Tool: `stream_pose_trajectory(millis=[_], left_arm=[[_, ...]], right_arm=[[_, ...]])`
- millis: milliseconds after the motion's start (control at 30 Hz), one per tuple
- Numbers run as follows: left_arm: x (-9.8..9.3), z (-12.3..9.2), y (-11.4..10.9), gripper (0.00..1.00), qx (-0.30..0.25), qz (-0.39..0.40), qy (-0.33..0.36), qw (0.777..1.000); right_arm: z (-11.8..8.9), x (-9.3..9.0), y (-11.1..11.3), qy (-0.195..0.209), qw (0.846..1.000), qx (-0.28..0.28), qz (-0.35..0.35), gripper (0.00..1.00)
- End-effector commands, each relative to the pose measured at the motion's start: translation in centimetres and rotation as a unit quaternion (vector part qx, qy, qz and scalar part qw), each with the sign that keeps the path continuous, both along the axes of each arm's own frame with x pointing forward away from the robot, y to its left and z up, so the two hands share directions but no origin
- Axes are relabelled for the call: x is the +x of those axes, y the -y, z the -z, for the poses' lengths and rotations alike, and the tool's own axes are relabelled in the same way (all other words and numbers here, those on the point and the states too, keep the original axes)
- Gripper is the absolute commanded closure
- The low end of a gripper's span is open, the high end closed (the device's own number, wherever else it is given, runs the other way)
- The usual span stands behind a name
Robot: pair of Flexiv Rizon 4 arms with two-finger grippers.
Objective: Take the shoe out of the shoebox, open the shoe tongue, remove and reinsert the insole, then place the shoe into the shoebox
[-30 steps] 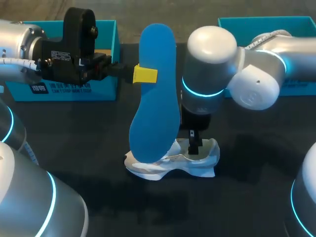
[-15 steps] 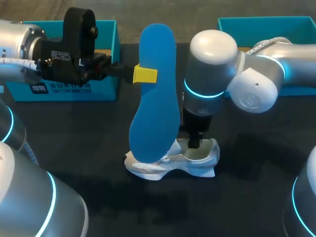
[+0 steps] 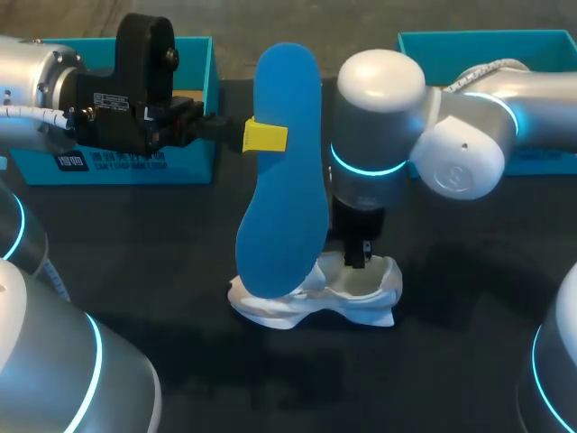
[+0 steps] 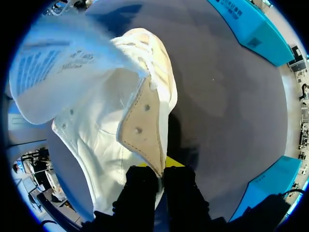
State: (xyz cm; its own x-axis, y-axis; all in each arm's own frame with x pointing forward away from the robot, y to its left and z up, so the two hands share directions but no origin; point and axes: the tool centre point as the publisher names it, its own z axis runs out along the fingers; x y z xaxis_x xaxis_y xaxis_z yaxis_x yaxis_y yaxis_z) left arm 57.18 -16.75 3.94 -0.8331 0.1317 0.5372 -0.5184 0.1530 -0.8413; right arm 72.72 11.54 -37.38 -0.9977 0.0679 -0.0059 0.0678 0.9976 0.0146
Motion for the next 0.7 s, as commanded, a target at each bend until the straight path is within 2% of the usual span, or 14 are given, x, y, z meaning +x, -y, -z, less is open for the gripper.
stream_pose_trajectory(millis=[33,300,567,700], left_arm=[[0.0,0.1,0.1,1.0,0.0,0.0,0.0,1.0],[0.0,0.1,0.1,1.0,0.0,0.0,0.0,1.0],[0.0,0.1,0.1,1.0,0.0,0.0,0.0,1.0],[0.0,0.1,0.1,1.0,0.0,0.0,0.0,1.0]], right_arm=[[-0.8,0.1,0.1,-0.008,1.0,-0.004,0.01,1.0],[-2.2,-0.2,1.5,-0.01,0.994,0.033,0.105,1.0],[-4.6,-2.2,2.3,0.02,0.99,0.044,0.135,1.0],[-4.6,-2.2,2.3,0.02,0.99,0.044,0.135,1.0]])
